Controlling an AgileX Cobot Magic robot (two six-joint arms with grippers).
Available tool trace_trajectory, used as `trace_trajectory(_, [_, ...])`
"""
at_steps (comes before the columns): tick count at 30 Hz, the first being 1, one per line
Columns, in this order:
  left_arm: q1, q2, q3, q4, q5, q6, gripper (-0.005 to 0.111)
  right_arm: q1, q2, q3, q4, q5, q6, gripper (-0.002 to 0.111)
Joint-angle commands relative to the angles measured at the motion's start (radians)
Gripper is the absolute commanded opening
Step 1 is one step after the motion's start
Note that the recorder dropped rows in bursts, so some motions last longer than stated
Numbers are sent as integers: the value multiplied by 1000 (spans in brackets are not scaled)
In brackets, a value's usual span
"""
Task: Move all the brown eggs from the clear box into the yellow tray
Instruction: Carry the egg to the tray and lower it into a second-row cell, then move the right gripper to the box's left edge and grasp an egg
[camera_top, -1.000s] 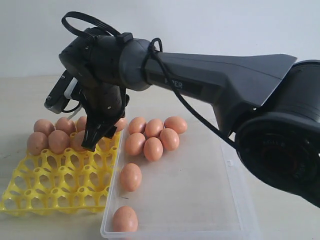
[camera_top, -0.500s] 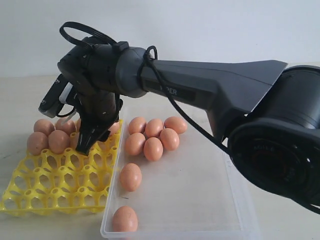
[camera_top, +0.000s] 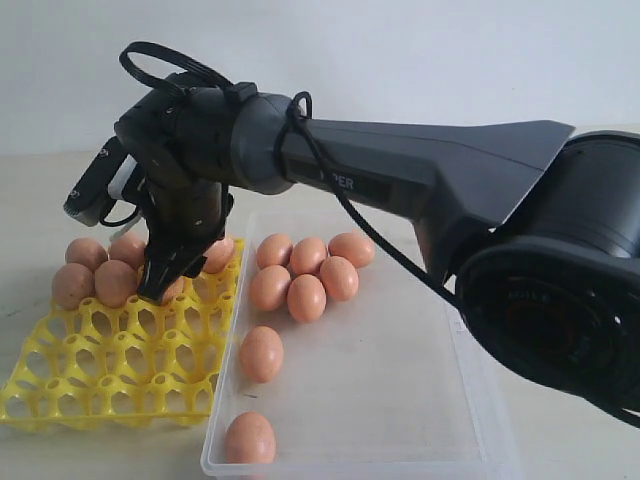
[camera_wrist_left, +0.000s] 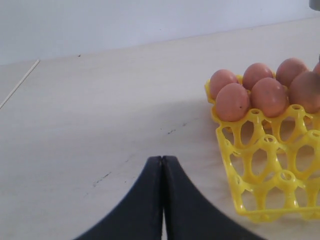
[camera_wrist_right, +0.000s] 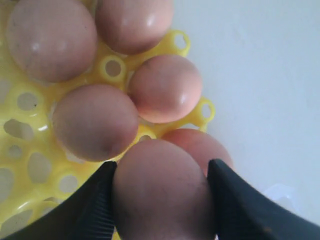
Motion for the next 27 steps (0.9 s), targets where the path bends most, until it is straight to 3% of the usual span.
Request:
trace_trajectory(1, [-8,-6,-4,-2,-9,-5,0,1,-47,-7,2,-9,3,0])
trace_trajectory(7, [-8,-6,-4,-2,-9,-5,0,-5,-105,28,92,-79,152,0])
trace_trajectory(12, [-8,-6,-4,-2,-9,-5,0,-47,-313,461,71,-636,339,0])
trace_trajectory(15, [-8,-6,-4,-2,-9,-5,0,-75,-415,808,71,-1143,341,0])
trace_trajectory(17, [-8,-6,-4,-2,-9,-5,0,-88,-430,961,85,-1370,341,0])
trace_trajectory(21, [-8,-6,-4,-2,-9,-5,0,-95,-416,1060,111,-1534,341,0])
trace_trajectory(27, [-8,-6,-4,-2,-9,-5,0,-100,-355,1072,106,-1647,348,0])
